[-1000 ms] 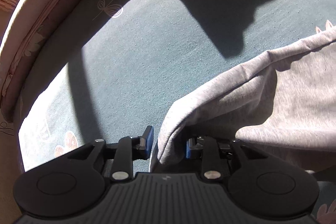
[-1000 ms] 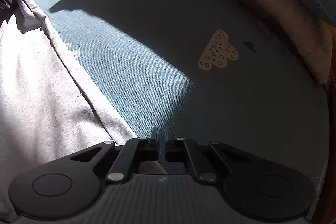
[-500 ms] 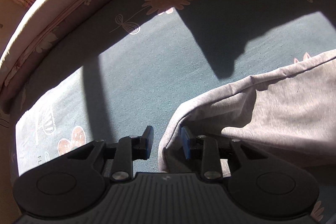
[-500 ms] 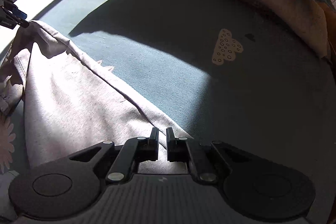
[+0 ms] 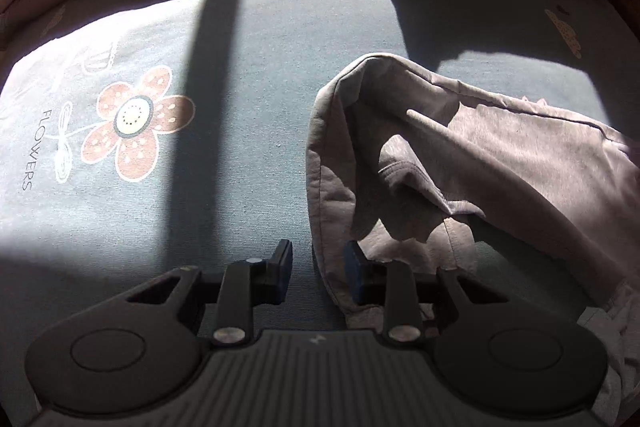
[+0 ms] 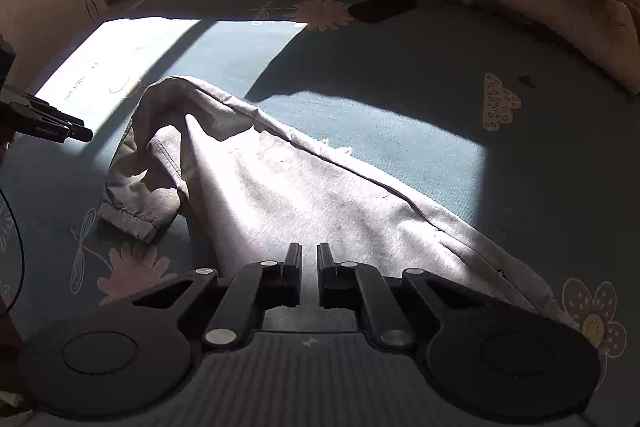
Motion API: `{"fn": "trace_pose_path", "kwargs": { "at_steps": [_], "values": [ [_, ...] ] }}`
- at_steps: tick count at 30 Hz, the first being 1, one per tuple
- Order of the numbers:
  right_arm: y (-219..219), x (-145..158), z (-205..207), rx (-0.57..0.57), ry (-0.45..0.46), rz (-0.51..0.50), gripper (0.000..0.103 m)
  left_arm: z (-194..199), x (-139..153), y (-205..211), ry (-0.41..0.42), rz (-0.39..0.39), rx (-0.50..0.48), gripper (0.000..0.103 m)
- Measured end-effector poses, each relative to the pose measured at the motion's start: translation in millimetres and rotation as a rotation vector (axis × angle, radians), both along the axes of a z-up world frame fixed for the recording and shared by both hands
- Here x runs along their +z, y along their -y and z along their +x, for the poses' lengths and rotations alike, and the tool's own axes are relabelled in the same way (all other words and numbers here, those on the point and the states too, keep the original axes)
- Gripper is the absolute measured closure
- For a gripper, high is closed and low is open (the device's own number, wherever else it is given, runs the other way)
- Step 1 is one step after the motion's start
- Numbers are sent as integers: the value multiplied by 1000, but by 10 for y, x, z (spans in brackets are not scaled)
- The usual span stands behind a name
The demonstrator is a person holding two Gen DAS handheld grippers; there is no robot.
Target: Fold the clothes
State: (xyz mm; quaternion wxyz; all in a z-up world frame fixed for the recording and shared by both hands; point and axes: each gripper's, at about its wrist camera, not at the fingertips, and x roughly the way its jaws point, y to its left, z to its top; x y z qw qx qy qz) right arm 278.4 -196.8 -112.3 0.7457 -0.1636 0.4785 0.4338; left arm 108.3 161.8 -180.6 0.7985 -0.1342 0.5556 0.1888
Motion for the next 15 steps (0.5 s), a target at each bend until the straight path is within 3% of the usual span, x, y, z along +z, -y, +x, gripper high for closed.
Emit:
{"fn": "trace_pose_path", "kwargs": {
  "at_steps": [4, 8, 15],
  "values": [
    [-316, -82, -308, 28, -45, 40, 86, -475, -285, -60, 56, -130, 176, 75],
    [-847, -281, -755, 162, -22, 35, 86, -796, -527, -76, 111, -251, 312, 71],
    [-1808, -609, -1446, 378, 38, 11, 83, -1135, -713, -244, 184, -365, 433, 69]
  ]
}}
